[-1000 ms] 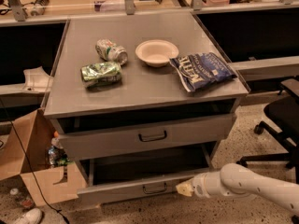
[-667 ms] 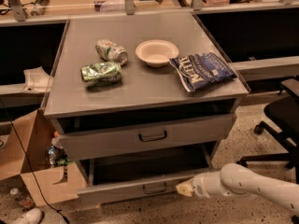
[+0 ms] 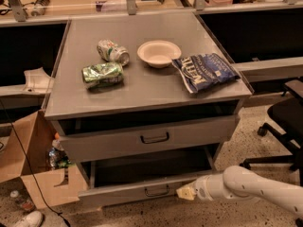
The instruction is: Close middle drawer
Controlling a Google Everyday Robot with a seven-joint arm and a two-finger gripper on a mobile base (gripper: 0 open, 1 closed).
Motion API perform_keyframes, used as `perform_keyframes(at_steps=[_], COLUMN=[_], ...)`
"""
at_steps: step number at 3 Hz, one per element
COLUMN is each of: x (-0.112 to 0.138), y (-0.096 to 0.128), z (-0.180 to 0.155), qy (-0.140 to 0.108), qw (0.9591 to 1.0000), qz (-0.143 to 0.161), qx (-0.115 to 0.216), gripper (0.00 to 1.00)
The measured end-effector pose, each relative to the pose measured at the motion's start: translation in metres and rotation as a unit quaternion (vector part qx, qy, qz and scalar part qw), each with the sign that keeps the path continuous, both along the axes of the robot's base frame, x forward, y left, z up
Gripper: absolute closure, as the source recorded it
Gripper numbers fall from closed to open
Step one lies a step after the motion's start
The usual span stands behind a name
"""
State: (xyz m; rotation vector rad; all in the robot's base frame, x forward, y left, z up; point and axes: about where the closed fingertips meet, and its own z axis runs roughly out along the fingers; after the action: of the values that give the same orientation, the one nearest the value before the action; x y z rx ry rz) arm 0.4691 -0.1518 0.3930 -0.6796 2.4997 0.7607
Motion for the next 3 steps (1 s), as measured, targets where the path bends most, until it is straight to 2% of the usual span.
perform_keyframes(at_steps=[1, 3], x=[0.0, 0.0], y=[0.0, 0.0001], z=[0.0, -0.0001], qy=[0.0, 0.0], qw=[1.0, 1.0], qz=[0.0, 0.0], qx=[0.0, 0.0], gripper=[0.03, 0.0])
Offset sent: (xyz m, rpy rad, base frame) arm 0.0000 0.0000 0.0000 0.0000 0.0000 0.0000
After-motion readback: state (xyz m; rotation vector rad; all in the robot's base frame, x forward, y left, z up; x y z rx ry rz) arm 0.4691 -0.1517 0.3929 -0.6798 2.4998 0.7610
